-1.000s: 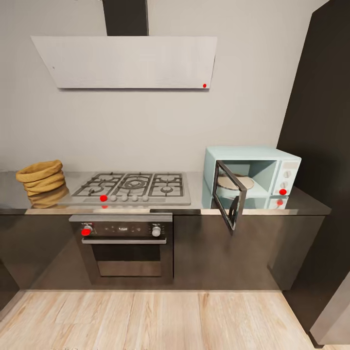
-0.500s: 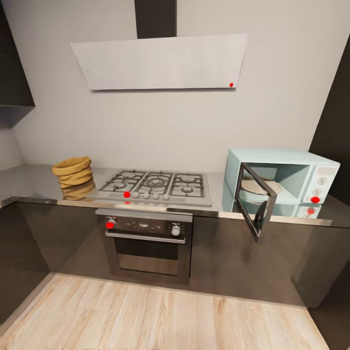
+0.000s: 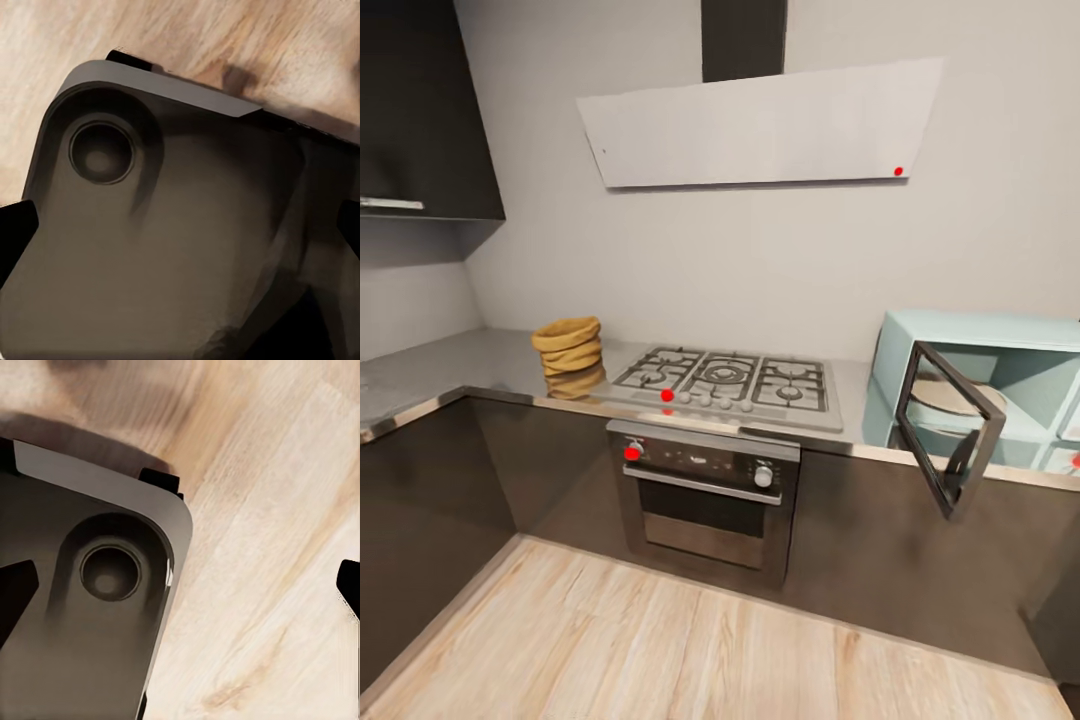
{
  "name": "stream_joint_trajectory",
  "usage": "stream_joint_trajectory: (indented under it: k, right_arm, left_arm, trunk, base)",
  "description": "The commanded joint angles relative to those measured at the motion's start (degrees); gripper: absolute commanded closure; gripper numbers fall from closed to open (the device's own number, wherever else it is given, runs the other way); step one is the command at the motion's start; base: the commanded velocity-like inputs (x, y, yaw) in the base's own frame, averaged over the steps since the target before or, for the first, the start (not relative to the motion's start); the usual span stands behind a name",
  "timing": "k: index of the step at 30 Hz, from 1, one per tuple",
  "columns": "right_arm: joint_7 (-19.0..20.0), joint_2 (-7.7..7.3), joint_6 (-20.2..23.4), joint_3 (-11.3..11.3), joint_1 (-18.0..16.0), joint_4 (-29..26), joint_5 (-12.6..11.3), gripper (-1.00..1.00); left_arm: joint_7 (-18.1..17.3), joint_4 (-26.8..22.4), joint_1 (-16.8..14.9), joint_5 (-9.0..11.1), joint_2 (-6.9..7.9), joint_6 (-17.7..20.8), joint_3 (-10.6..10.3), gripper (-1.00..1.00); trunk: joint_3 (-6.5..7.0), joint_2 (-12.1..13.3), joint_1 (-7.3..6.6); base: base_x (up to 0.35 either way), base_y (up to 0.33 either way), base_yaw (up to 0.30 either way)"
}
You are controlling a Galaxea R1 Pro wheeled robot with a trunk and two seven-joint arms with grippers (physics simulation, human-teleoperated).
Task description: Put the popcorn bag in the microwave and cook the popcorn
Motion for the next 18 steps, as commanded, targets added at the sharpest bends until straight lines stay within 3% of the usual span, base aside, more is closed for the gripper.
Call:
stream_joint_trajectory:
  k: [1, 18]
  right_arm:
    - [0.1, -0.06, -0.29, -0.45, -0.06, 0.18, 0.19, -1.0]
    - [0.1, -0.13, -0.31, -0.46, -0.06, 0.18, 0.13, -1.0]
  left_arm:
    - [0.0, 0.0, -0.02, 0.23, -0.02, -0.14, 0.09, -1.0]
    - [0.0, 0.0, -0.01, 0.16, -0.11, -0.14, 0.0, -1.0]
  trunk:
    - [-0.05, -0.03, 0.0]
    - [-0.05, -0.03, 0.0]
  base:
    - [0.0, 0.0, 0.282]
    - [0.0, 0.0, 0.282]
